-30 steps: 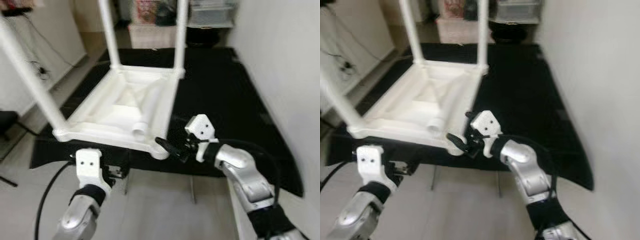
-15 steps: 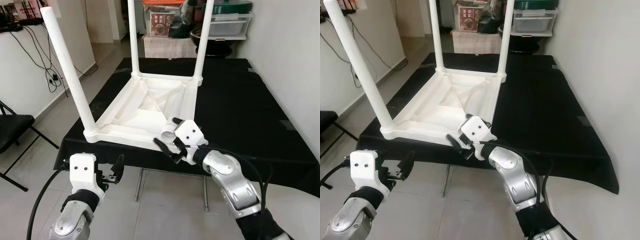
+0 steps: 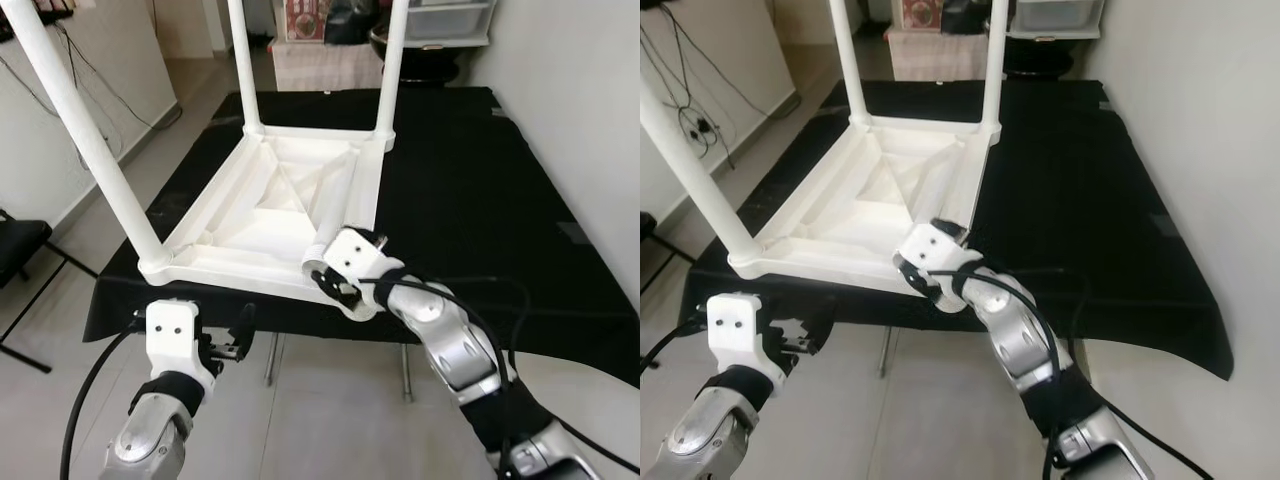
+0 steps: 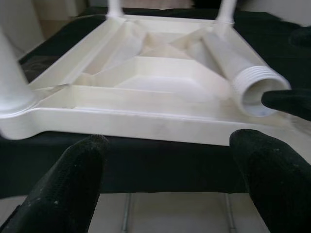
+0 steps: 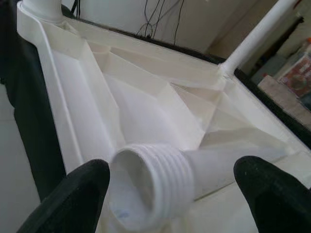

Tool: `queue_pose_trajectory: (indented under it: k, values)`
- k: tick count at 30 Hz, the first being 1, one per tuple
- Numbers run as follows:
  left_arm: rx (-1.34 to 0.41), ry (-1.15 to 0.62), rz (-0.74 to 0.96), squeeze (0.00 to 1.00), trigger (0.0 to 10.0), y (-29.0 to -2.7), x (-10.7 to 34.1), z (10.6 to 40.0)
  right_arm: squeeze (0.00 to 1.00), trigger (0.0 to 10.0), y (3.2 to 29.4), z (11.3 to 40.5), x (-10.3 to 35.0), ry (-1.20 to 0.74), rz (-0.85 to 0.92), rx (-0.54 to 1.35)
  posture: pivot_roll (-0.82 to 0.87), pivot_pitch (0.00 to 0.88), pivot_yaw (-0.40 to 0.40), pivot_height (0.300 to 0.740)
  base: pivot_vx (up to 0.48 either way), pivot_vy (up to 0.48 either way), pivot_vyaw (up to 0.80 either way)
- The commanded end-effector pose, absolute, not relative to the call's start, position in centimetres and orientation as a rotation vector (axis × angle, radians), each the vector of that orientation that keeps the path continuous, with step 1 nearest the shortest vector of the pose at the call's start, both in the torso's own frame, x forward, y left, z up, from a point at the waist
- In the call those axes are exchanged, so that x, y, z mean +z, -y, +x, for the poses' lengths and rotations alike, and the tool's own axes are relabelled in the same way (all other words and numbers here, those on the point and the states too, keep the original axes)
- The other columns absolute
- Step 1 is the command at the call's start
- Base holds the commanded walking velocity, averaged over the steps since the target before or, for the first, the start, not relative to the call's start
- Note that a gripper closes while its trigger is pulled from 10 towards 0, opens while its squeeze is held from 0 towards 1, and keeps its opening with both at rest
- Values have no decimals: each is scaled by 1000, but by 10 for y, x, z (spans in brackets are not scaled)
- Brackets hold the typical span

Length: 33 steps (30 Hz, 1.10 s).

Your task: Building children table

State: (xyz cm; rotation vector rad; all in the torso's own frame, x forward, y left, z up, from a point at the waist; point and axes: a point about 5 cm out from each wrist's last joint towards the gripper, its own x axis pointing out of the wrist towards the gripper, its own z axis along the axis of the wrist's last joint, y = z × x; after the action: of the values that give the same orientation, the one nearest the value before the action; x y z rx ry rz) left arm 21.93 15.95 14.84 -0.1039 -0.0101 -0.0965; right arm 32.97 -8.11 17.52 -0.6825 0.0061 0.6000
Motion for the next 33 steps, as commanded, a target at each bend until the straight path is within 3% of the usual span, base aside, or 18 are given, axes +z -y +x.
queue_pose_trajectory:
  k: [1, 16, 23, 33]
  values:
    - [-85, -4, -74, 0, 10000, -163, 148, 217, 0, 10000, 77, 332, 171, -42, -691, 573, 2, 71, 30, 740, 0, 0, 0]
    - [-68, -7, -88, 0, 10000, -161, 149, 213, 0, 10000, 87, 344, 171, -163, -768, 308, 7, 88, 14, 740, 0, 0, 0]
    - [-63, -6, -99, 0, 10000, -161, 149, 213, 0, 10000, 71, 346, 183, -134, -672, 271, 8, 85, 7, 740, 0, 0, 0]
    - [-61, -5, -105, 0, 10000, -159, 149, 214, 0, 10000, 59, 358, 183, -141, -681, 204, 18, 82, 2, 740, 0, 0, 0]
